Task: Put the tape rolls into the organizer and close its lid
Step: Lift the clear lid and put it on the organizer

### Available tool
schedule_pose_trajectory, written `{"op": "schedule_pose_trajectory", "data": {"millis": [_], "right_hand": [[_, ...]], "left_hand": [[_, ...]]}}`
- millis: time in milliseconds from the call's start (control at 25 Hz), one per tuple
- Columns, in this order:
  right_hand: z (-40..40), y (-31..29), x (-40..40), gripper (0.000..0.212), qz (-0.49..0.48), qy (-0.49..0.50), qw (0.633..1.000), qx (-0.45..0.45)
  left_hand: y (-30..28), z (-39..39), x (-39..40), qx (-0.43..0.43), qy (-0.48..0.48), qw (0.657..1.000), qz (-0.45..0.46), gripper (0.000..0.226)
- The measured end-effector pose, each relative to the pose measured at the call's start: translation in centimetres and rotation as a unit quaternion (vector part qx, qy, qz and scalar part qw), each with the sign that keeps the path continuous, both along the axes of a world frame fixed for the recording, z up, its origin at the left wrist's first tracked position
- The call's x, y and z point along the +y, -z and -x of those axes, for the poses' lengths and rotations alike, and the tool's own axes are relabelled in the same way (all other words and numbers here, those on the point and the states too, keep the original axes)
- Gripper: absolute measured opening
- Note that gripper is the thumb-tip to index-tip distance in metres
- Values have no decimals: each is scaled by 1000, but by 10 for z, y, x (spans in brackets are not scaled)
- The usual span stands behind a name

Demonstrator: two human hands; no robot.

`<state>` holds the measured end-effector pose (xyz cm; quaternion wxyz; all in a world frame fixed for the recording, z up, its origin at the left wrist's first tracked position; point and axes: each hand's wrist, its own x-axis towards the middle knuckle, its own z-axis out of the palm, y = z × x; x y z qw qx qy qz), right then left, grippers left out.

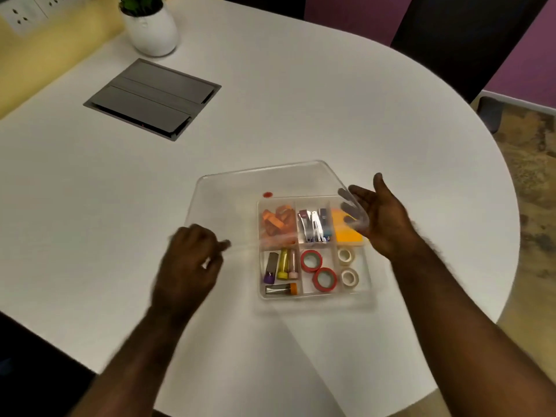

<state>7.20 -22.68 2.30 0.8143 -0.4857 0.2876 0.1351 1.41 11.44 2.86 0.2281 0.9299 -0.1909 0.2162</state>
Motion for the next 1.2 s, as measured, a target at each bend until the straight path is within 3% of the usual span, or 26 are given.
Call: {"op": "schedule_pose_trajectory", "data": {"millis": [160, 280, 400, 480, 1000, 1120, 1200], "right_hand": [[28, 28, -46, 18, 188, -48, 979, 56], [50, 46, -62, 32, 255, -52, 964, 55], [61, 65, -68, 31, 268, -26, 961, 64], [64, 76, -70, 31, 285, -8, 956, 74], [38, 128, -76, 38, 447, -46, 888, 97], [35, 131, -76, 38, 456, -57, 884, 92], [32, 131, -77, 38, 465, -64, 879, 86]], "left_hand": [[46, 24, -32, 12, 110, 994, -24, 13], [75, 46, -50, 26, 143, 989, -28, 14], [98, 59, -64, 41, 166, 982, -78, 10], [108, 64, -71, 68, 175, 975, -118, 20], [117, 64, -86, 249, 44, 956, -146, 30], [121, 60, -82, 270, -2, 957, -106, 24], [125, 56, -78, 306, -56, 949, -48, 32]]}}
